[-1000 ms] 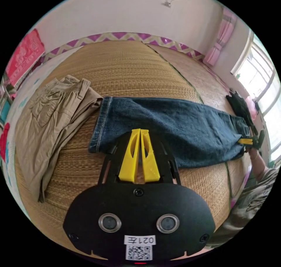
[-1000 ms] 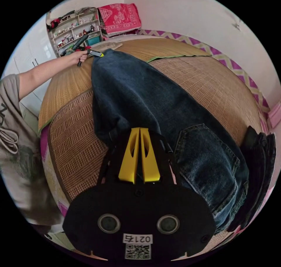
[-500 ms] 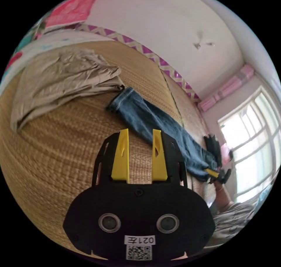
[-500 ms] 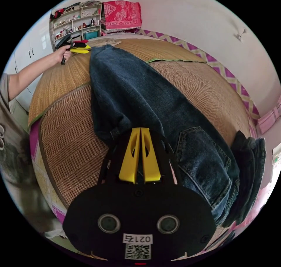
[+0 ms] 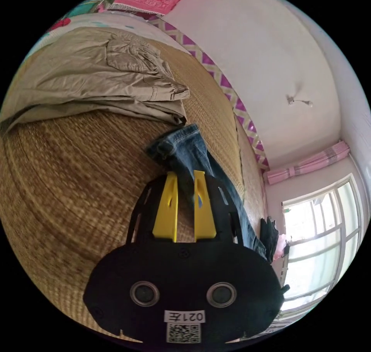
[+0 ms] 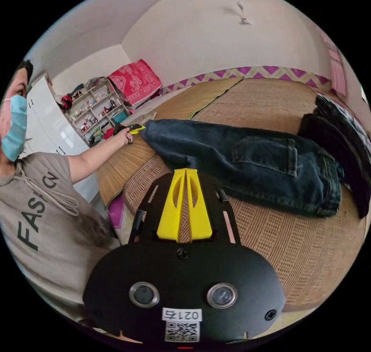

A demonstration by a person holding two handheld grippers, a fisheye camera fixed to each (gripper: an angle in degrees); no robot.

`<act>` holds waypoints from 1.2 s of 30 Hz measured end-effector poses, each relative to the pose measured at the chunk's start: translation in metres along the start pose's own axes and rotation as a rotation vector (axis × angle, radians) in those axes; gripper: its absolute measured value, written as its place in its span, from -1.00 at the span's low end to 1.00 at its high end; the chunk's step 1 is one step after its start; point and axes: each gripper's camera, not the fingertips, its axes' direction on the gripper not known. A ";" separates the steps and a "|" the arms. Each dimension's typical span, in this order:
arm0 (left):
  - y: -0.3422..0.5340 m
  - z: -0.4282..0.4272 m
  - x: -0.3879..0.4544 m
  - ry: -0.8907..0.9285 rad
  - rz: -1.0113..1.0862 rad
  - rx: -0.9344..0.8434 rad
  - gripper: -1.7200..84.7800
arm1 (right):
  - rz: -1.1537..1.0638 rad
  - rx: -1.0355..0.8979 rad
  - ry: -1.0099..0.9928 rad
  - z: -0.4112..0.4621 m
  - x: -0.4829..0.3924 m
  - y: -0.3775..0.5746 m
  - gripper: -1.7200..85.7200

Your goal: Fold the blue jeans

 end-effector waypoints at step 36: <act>0.486 0.180 0.676 -0.503 1.727 -0.151 -0.83 | 0.368 0.264 -0.140 -0.223 0.236 0.257 -0.90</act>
